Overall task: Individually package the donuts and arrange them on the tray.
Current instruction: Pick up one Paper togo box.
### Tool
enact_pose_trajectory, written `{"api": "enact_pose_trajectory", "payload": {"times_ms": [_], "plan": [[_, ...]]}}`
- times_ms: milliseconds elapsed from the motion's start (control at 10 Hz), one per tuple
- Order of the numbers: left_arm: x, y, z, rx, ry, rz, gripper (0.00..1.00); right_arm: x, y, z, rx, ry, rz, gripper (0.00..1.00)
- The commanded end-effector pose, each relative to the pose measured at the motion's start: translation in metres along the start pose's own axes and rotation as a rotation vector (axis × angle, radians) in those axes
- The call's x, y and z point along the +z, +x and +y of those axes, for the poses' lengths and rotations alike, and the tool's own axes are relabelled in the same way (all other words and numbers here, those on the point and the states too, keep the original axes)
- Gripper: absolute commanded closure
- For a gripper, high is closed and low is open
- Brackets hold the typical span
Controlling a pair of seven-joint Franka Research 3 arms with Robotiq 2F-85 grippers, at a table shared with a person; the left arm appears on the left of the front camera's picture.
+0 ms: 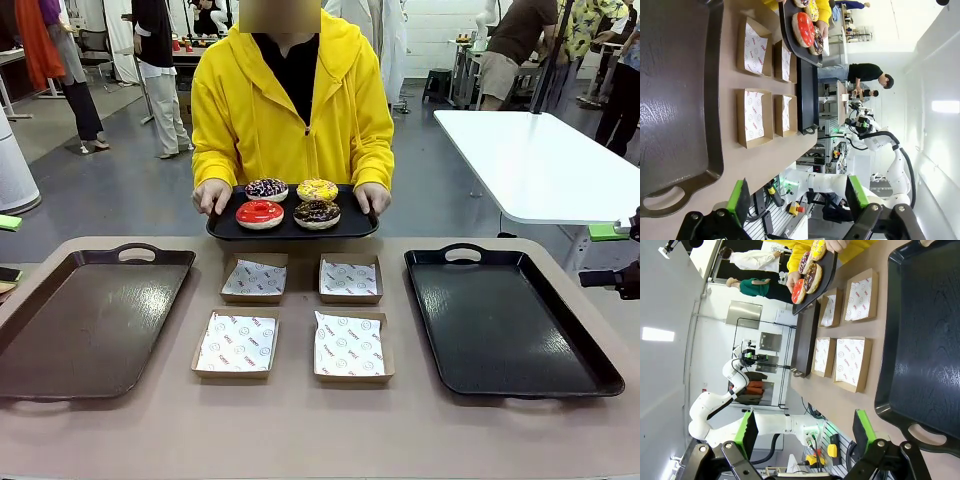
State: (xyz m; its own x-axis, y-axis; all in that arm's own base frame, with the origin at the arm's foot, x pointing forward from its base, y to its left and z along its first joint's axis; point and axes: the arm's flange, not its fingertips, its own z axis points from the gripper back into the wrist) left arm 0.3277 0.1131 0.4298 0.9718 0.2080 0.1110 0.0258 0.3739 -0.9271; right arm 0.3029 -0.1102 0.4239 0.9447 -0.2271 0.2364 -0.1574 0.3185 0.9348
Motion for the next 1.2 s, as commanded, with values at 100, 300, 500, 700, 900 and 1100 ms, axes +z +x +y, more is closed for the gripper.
{"api": "enact_pose_trajectory", "payload": {"times_ms": [100,300,500,700,900,1100], "plan": [[0.000,0.000,0.000,-0.002,-0.009,-0.004,0.00,-0.001,0.001,-0.001,-0.001,0.012,-0.003,0.00],[0.000,0.000,0.000,-0.002,-0.009,-0.004,0.00,-0.001,0.001,-0.001,-0.001,0.012,-0.003,0.00],[0.000,0.000,0.000,-0.002,-0.009,-0.004,0.00,-0.018,0.016,0.018,0.007,-0.077,0.016,0.00],[0.000,0.000,0.000,-0.002,-0.009,-0.004,0.00,-0.063,0.061,0.070,-0.041,-0.209,0.062,0.00],[0.000,0.000,0.000,-0.002,-0.009,-0.004,0.00,-0.118,0.093,0.110,-0.031,-0.400,0.115,0.00],[0.000,0.000,0.000,-0.002,-0.009,-0.004,0.00,-0.177,0.114,0.126,-0.038,-0.627,0.175,0.00]]}}
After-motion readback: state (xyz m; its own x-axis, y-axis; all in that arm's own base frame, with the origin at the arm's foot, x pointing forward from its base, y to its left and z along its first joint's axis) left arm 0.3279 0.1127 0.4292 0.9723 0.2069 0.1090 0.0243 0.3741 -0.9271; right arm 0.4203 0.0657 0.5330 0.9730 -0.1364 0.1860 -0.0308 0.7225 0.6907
